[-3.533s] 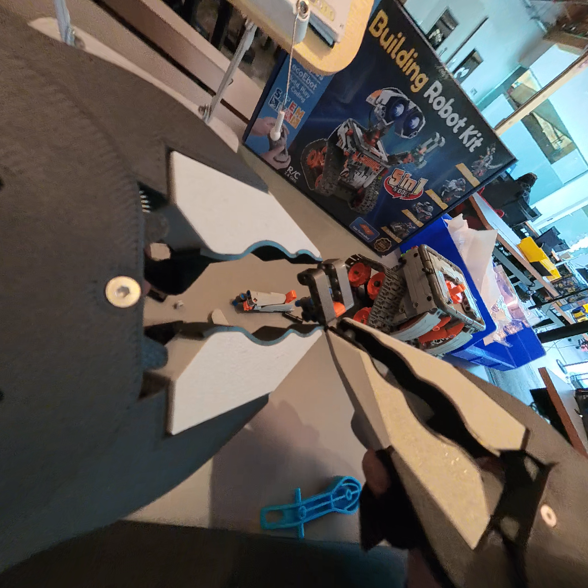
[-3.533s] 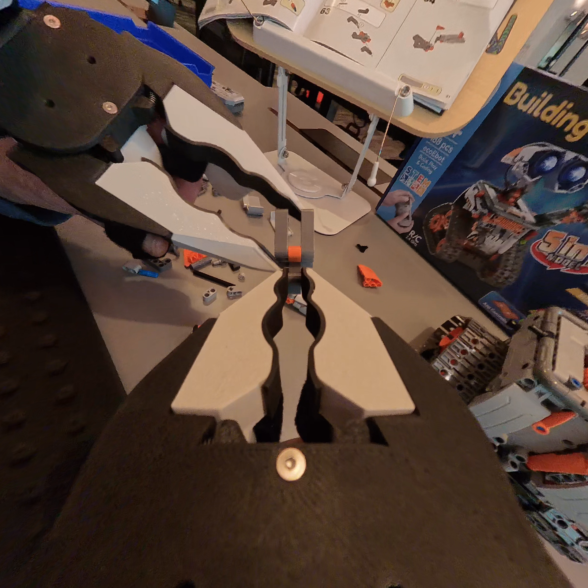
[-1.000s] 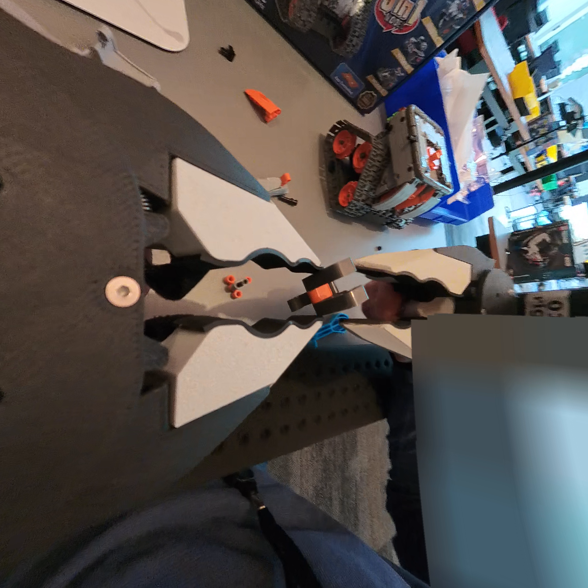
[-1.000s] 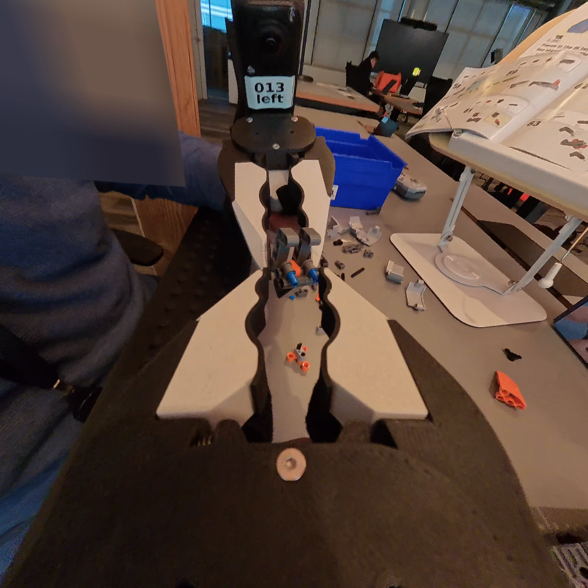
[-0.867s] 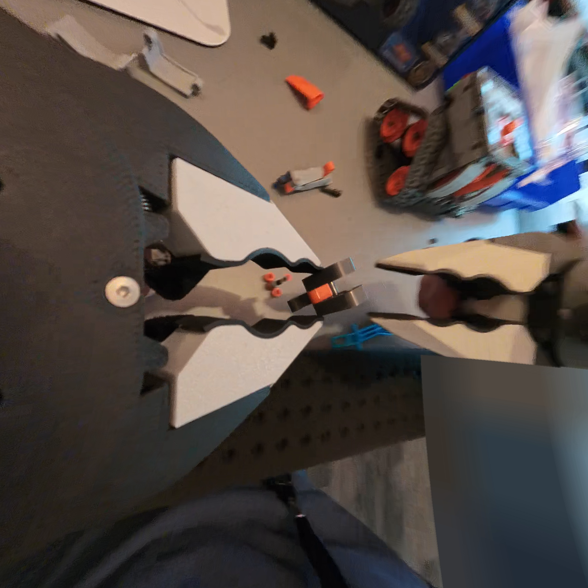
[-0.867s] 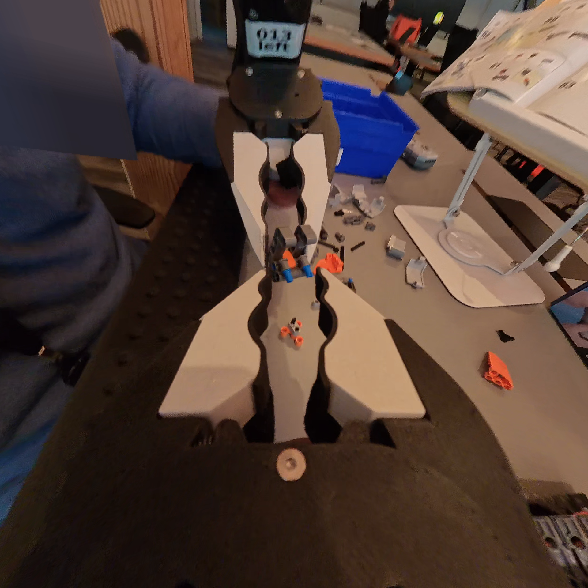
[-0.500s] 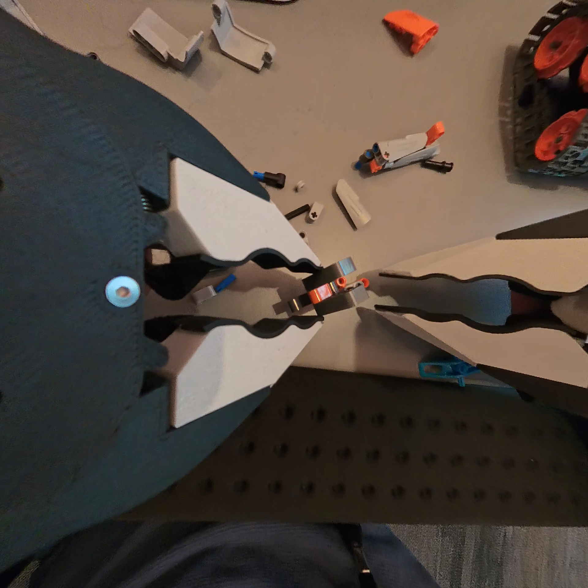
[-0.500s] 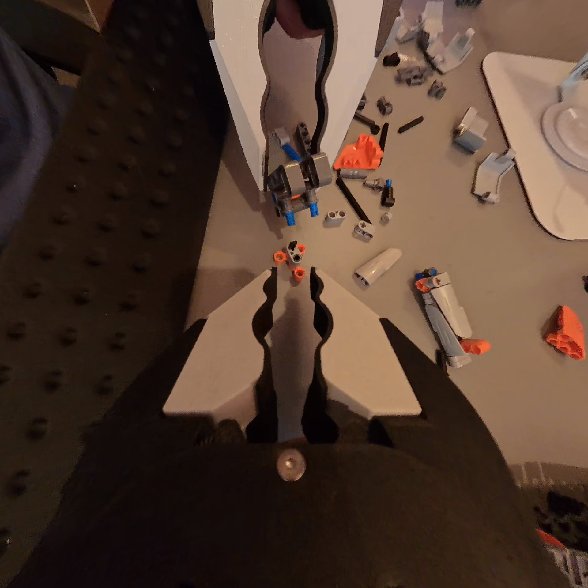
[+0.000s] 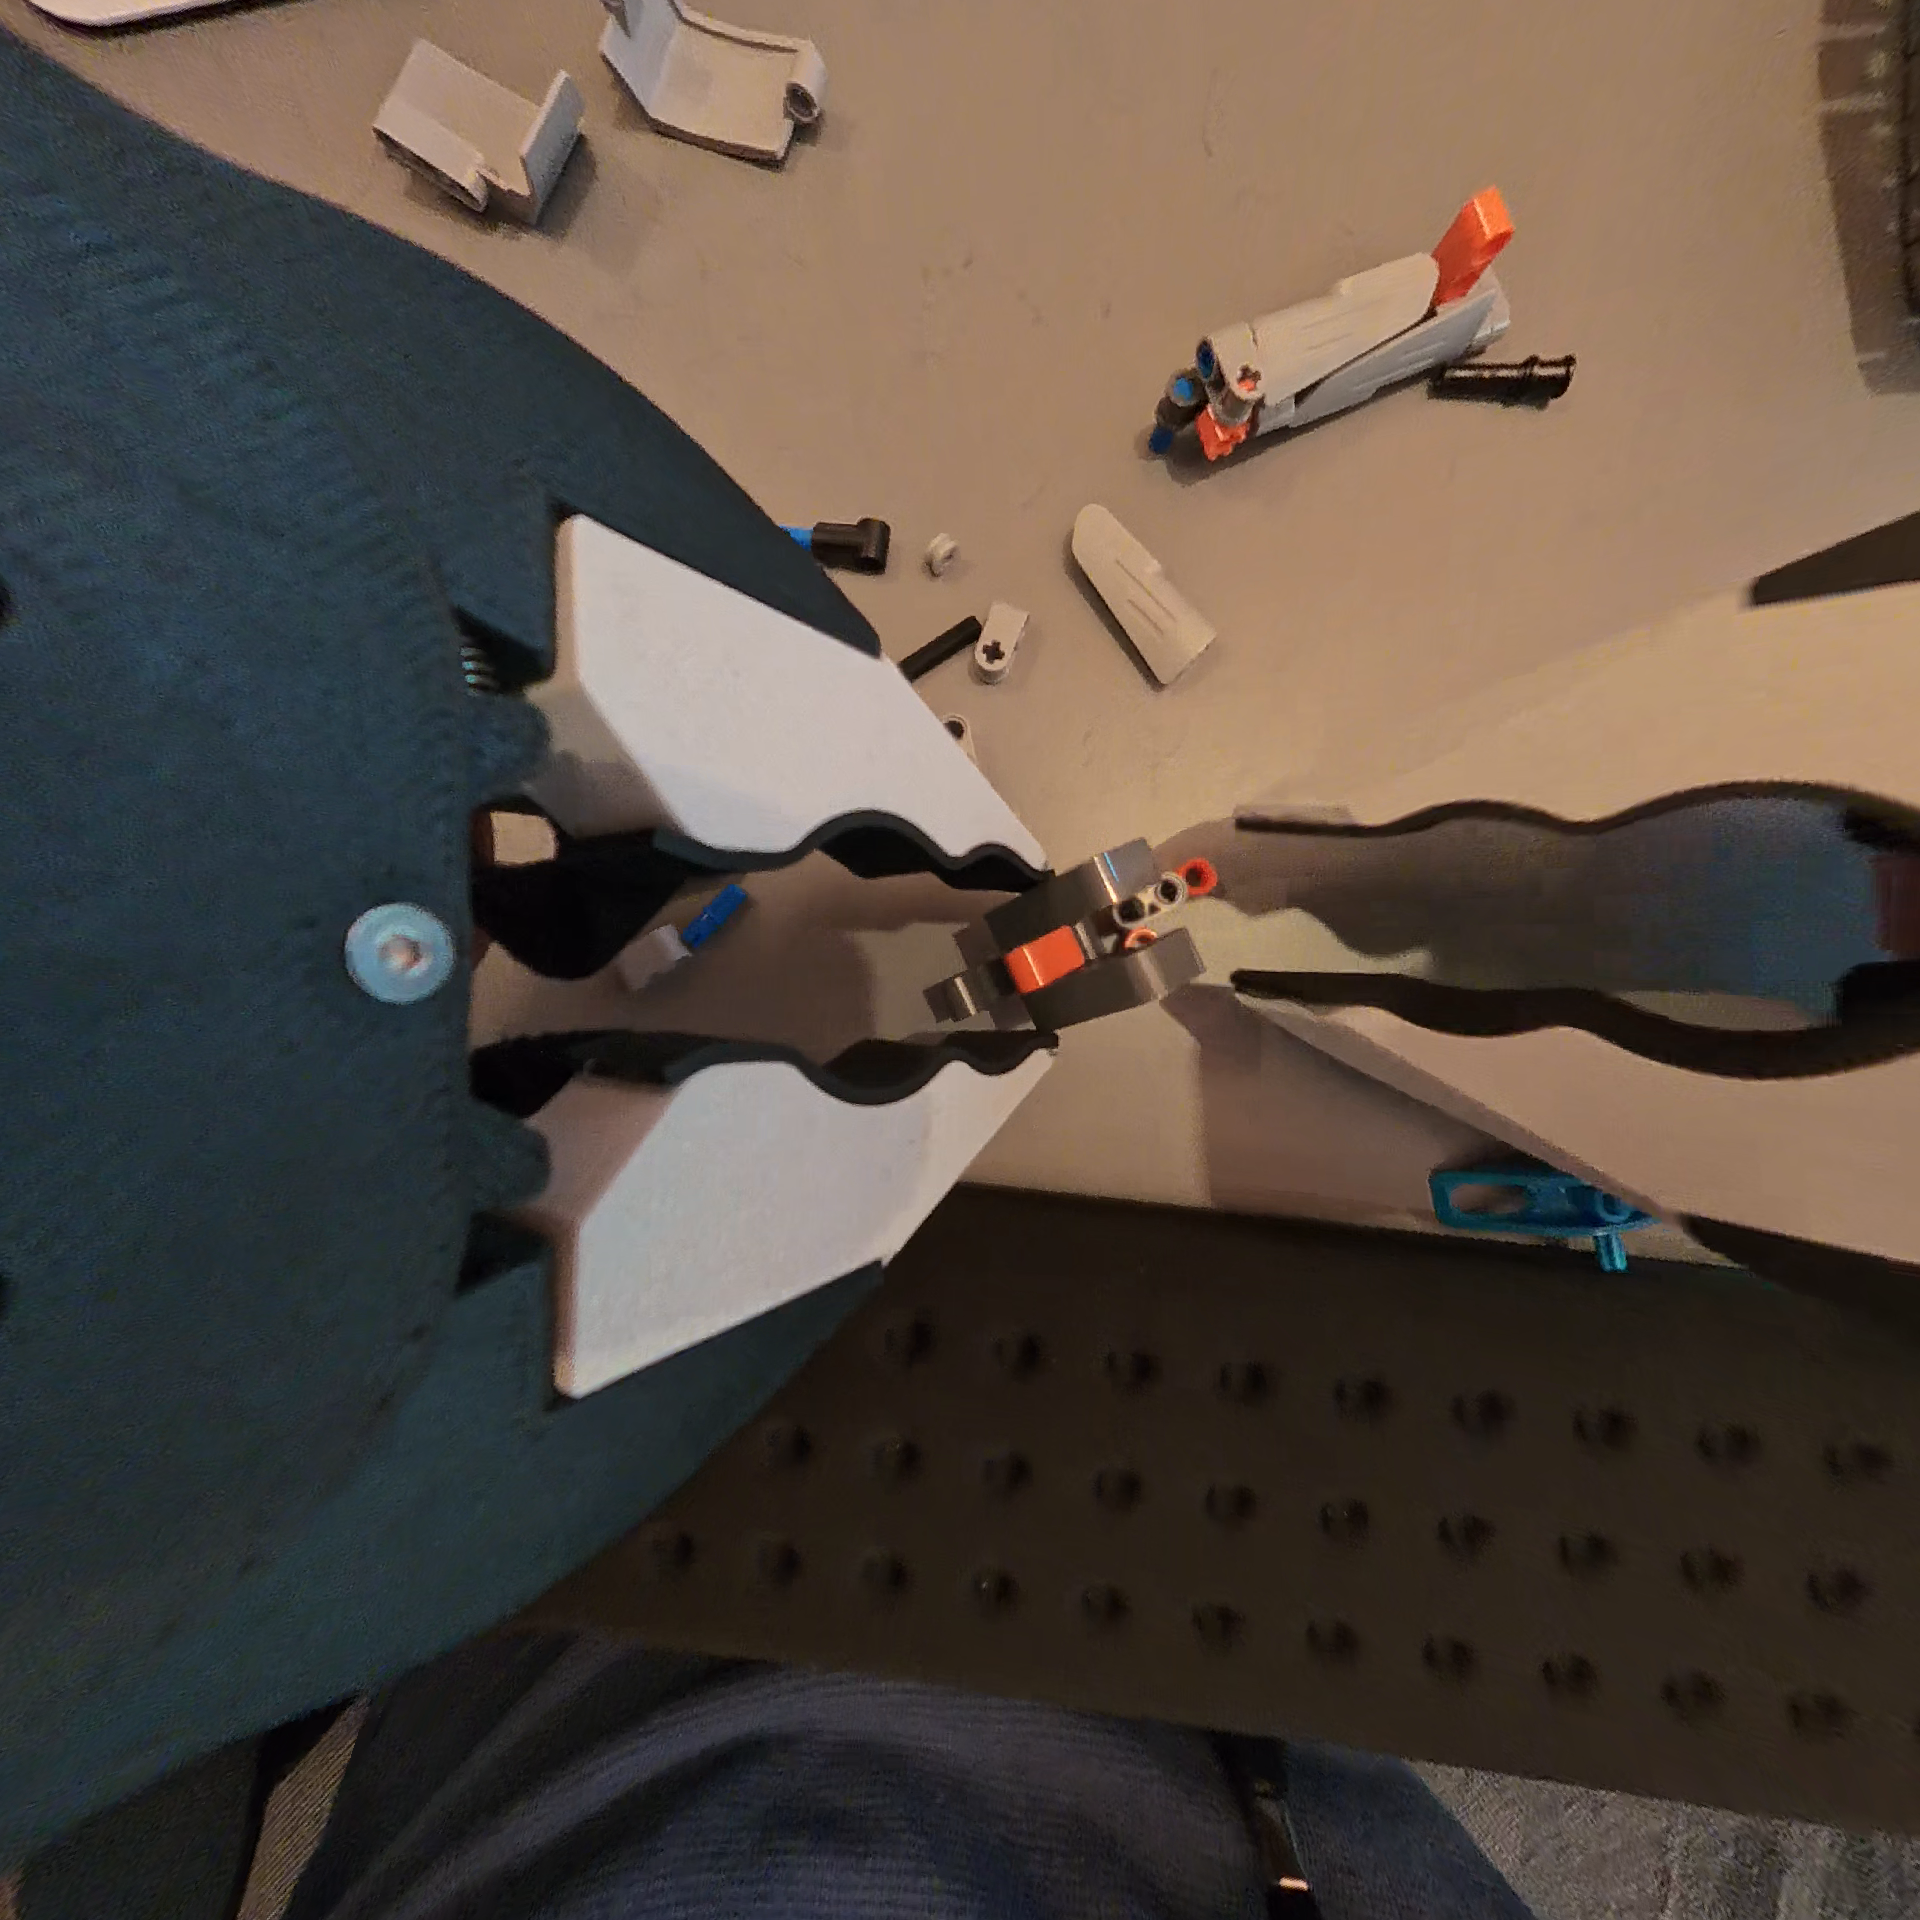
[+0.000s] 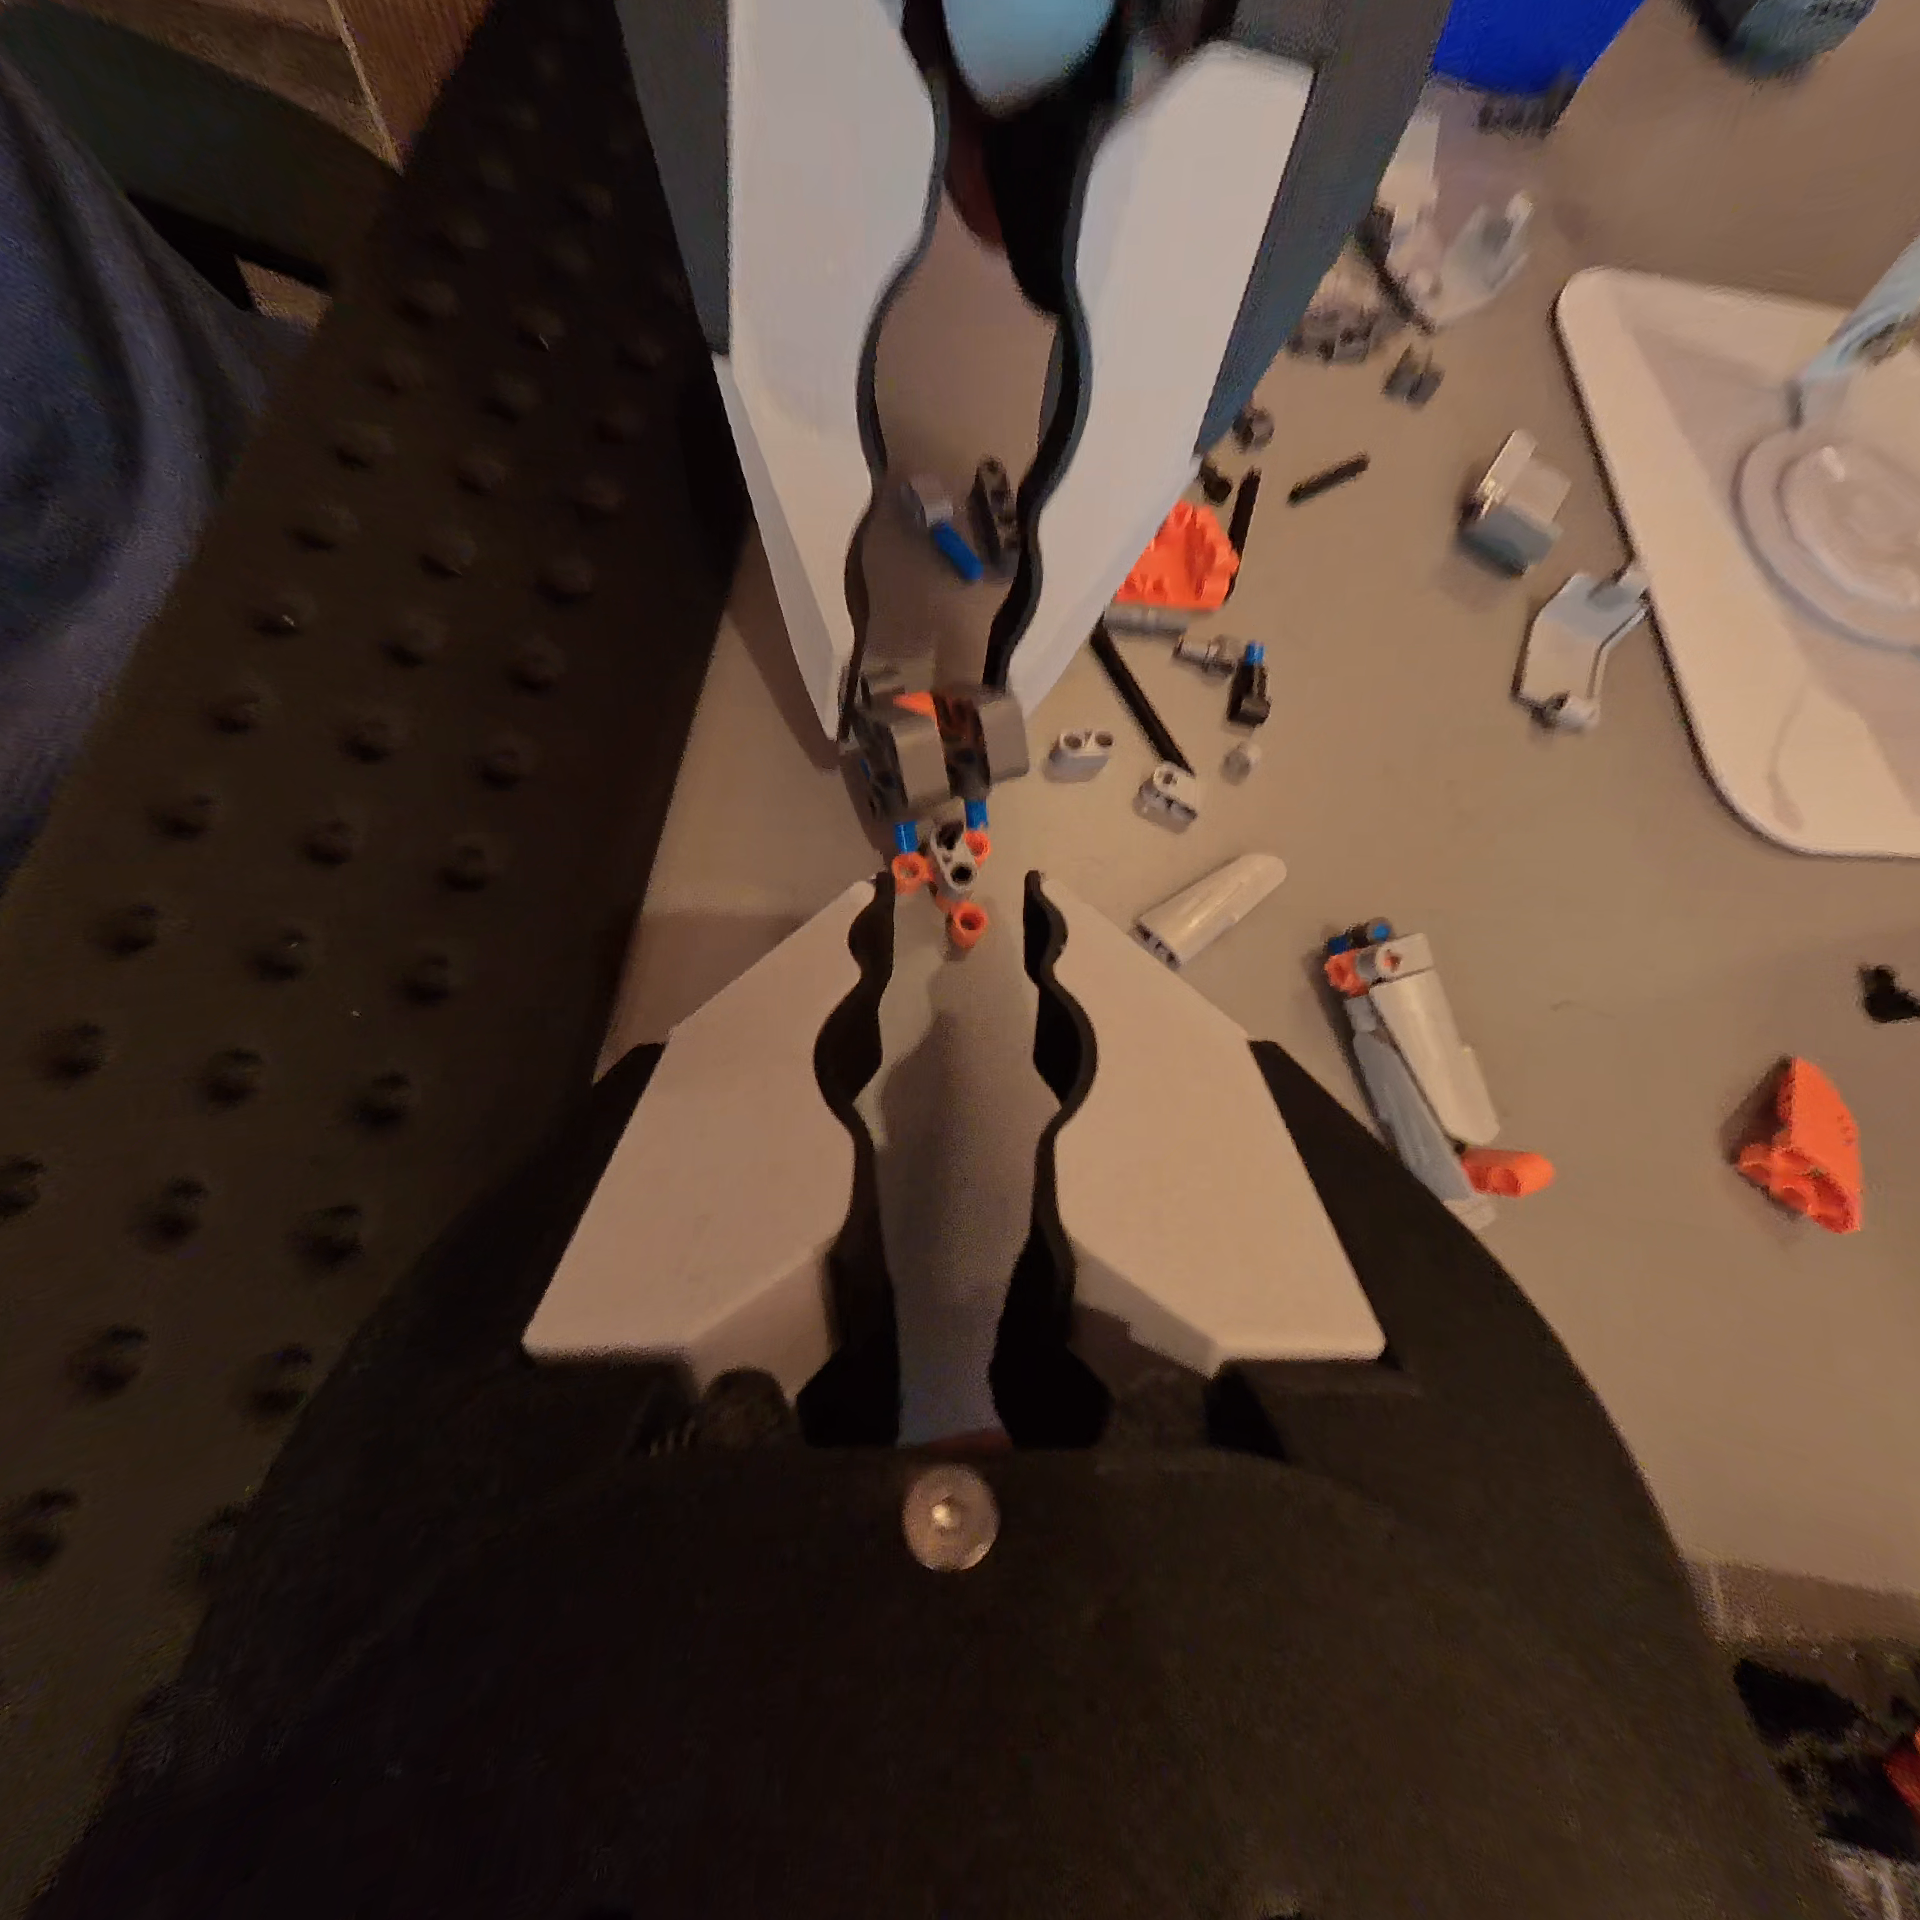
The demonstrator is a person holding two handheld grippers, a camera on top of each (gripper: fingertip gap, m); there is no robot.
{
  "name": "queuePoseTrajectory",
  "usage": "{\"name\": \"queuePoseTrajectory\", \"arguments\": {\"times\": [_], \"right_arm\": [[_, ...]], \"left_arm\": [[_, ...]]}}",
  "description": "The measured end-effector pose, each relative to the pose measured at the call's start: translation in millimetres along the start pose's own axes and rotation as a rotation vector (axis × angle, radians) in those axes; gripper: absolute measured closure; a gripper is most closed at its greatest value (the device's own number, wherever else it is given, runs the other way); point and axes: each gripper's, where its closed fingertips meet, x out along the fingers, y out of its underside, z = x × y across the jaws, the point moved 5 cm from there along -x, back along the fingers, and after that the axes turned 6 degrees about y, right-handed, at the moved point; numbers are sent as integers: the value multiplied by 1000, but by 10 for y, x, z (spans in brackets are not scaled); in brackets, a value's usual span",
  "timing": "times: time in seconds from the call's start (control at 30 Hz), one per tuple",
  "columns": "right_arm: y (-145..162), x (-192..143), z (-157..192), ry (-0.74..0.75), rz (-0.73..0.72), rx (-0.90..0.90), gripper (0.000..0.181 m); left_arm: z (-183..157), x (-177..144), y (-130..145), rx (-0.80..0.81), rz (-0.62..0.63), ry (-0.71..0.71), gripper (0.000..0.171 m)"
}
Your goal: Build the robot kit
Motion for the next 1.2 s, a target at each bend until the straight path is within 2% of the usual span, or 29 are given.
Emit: {"name": "queuePoseTrajectory", "arguments": {"times": [0.17,0.37,0.53,0.73,0.9,1.0,1.2], "right_arm": [[-245,-154,-16,-24,-107,-72,153],[-236,-2,20,-73,-9,-168,145],[-230,84,14,-90,-8,-167,158],[-223,0,-74,-102,-96,-76,159],[-236,-50,-128,-150,-167,7,159],[-228,-30,-127,-172,-180,27,159],[-198,-4,-106,-205,-169,24,158]], "left_arm": [[3,30,-2,-6,48,23,146],[-15,37,-49,19,84,36,146],[-8,14,-62,41,107,10,146],[20,-63,-88,6,6,-46,146],[3,-69,-35,-24,-115,-103,134],[-20,-56,-37,-46,-199,-134,146],[-77,-47,-14,-67,-246,-173,148]]}}
